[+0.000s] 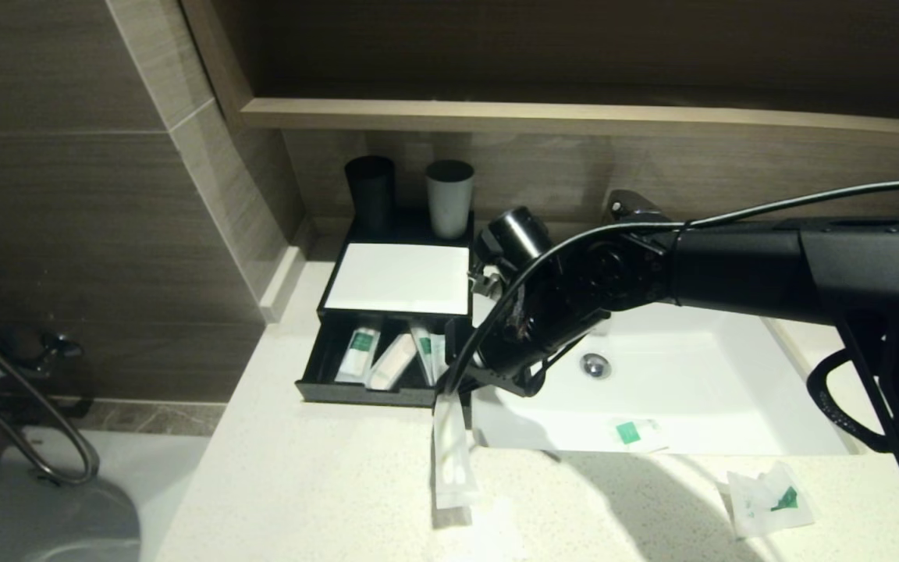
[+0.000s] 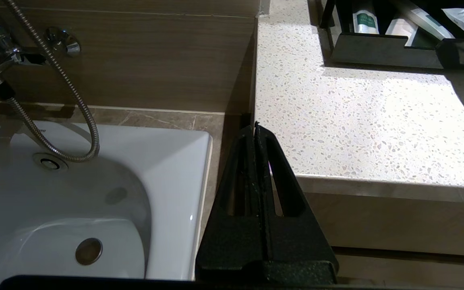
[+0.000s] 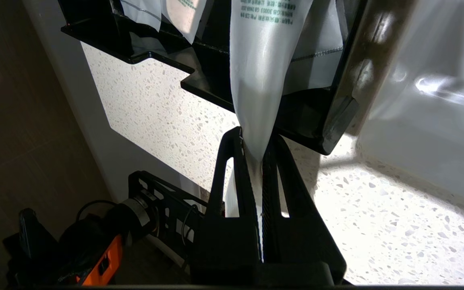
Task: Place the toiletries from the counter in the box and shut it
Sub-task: Place the bathroom toiletry into the drawer
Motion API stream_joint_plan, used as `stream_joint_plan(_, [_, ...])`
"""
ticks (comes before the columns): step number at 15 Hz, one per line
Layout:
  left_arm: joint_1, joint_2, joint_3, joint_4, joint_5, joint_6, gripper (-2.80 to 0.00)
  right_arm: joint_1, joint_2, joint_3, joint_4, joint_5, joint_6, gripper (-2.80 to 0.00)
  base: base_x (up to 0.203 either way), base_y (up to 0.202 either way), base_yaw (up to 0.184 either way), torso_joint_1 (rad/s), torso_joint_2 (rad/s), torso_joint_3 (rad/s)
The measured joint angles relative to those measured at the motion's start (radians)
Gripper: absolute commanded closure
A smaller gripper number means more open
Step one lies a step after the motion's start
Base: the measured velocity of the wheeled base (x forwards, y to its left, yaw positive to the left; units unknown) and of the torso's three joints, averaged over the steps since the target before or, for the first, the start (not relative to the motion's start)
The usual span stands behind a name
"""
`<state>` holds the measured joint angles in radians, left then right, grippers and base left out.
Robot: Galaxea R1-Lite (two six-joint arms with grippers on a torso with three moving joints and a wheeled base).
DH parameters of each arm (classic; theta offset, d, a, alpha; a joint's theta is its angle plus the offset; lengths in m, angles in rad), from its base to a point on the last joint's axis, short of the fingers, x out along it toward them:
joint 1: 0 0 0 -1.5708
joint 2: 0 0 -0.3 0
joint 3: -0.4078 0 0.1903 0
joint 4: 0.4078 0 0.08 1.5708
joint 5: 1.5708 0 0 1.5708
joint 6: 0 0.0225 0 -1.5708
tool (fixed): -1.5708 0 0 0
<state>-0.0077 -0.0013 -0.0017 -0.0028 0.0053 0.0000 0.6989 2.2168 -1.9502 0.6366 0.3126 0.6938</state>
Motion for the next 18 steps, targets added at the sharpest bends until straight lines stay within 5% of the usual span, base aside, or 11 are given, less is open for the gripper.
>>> stream_joint_plan(18, [0.000,0.000,0.000,0.000,0.000,0.000,0.00,-0.001,0.021,-0.002,-0.083,-0.001,0.001,0.00,0.000,0.000,0.000,0.000,0.00,0.000])
